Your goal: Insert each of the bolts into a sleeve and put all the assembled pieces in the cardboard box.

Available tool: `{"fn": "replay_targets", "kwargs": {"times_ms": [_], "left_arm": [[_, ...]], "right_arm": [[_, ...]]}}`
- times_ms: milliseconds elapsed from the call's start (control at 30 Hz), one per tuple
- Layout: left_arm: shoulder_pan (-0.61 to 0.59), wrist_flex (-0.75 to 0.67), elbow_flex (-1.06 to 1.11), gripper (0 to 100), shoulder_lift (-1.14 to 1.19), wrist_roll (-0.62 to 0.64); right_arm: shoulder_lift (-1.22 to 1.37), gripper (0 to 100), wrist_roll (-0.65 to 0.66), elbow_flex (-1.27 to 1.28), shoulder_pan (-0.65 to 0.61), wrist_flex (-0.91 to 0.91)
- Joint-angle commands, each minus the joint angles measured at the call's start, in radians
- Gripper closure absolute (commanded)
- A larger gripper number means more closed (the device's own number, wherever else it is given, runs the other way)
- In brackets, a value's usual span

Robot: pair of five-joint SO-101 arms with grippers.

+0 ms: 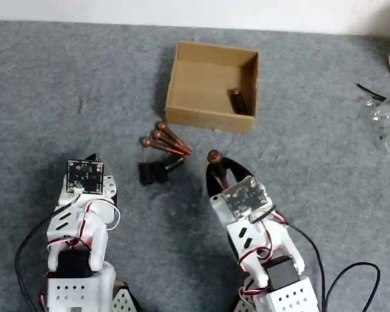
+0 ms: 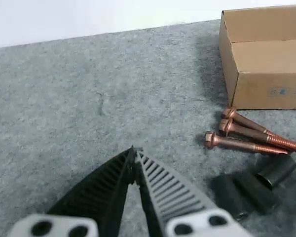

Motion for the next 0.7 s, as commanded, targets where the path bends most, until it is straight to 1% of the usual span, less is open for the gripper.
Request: {"fn": "replay_targets", "kwargs": {"times_ms": [0, 100, 233, 333, 667], "left_arm": [[-0.033, 0.002, -0.01, 99, -0.005, 0.009], [-0.042, 0.005, -0.012, 99, -0.005, 0.011], [-0.047, 0.005, -0.005, 99, -0.005, 0.006], [-0.042, 0.005, -0.002, 99, -0.005, -0.032], [-0.042, 0.003, -0.002, 99, -0.005, -0.037]], "right_arm": [[-0.019, 99.4, -0.124, 0.124, 0.016, 0.004], [-0.01, 99.4, -0.141, 0.124, 0.019, 0.012], [-0.015, 99.4, -0.141, 0.124, 0.062, 0.073], [-0.015, 99.4, -0.146, 0.124, 0.093, 0.081], [-0.019, 99.2, -0.143, 0.124, 0.093, 0.131]]}}
